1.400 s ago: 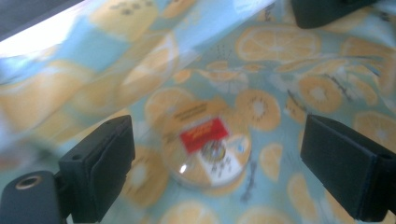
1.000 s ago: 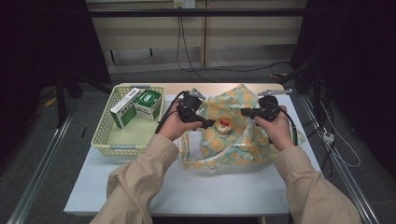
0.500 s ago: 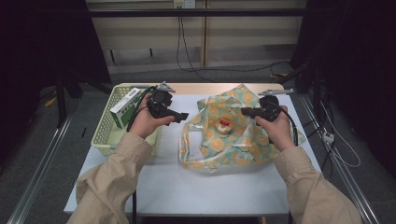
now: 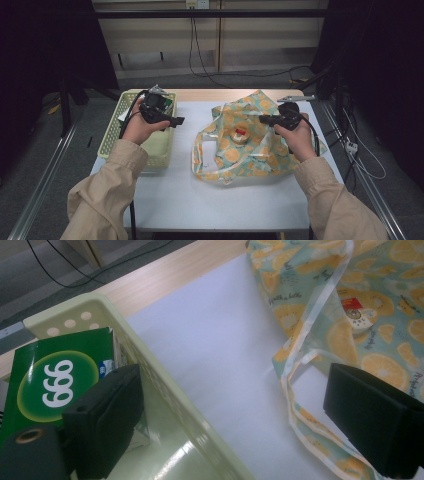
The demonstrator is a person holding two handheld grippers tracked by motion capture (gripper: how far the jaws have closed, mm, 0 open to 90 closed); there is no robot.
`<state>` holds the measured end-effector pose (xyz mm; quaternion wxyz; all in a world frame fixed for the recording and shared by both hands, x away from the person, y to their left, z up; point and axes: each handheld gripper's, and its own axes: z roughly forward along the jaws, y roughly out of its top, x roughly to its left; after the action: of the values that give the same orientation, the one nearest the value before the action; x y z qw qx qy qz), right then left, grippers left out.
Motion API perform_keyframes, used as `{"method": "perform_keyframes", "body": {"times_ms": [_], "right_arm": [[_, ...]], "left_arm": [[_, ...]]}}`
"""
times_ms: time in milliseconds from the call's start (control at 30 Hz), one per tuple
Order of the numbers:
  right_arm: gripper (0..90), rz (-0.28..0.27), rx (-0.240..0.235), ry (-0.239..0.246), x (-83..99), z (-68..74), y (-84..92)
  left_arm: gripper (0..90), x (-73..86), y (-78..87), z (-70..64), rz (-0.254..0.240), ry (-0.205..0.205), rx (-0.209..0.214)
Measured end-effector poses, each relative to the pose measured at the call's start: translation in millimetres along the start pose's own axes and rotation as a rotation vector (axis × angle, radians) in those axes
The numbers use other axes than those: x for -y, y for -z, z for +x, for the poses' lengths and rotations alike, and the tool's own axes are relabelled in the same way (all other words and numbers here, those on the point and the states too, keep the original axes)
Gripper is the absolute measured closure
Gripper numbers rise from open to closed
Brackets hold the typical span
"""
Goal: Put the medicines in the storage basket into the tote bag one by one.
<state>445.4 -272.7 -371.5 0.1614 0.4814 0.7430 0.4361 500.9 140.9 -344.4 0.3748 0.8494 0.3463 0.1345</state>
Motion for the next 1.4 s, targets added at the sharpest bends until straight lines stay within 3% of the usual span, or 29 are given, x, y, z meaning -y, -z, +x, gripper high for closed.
{"method": "perform_keyframes", "body": {"times_ms": [267,500,733,867,1133,1400], "right_arm": [[90.0,-0.003,0.000,0.000,-0.5,0.5,1.1],[90.0,-0.003,0.000,-0.005,0.6,-1.2,1.9],[90.0,-0.002,-0.004,-0.003,0.2,-2.5,2.8],[90.0,-0.003,-0.003,-0.005,0.3,-3.2,4.1],[90.0,-0.004,-0.006,-0.006,-0.3,-4.5,6.8],[90.0,-0.007,-0.008,-0.013,0.3,-7.9,7.4]], "left_arm": [[7.0,5.1,3.0,11.9,0.004,0.006,-0.013],[7.1,12.6,2.3,30.0,0.037,0.041,-0.051],[9.4,20.7,-3.1,45.9,0.079,0.060,-0.117],[9.8,24.5,-8.7,52.4,0.092,0.075,-0.129],[10.1,29.6,-23.9,58.2,0.134,0.082,-0.174],[7.4,31.0,-33.0,64.4,0.118,0.117,-0.224]]}}
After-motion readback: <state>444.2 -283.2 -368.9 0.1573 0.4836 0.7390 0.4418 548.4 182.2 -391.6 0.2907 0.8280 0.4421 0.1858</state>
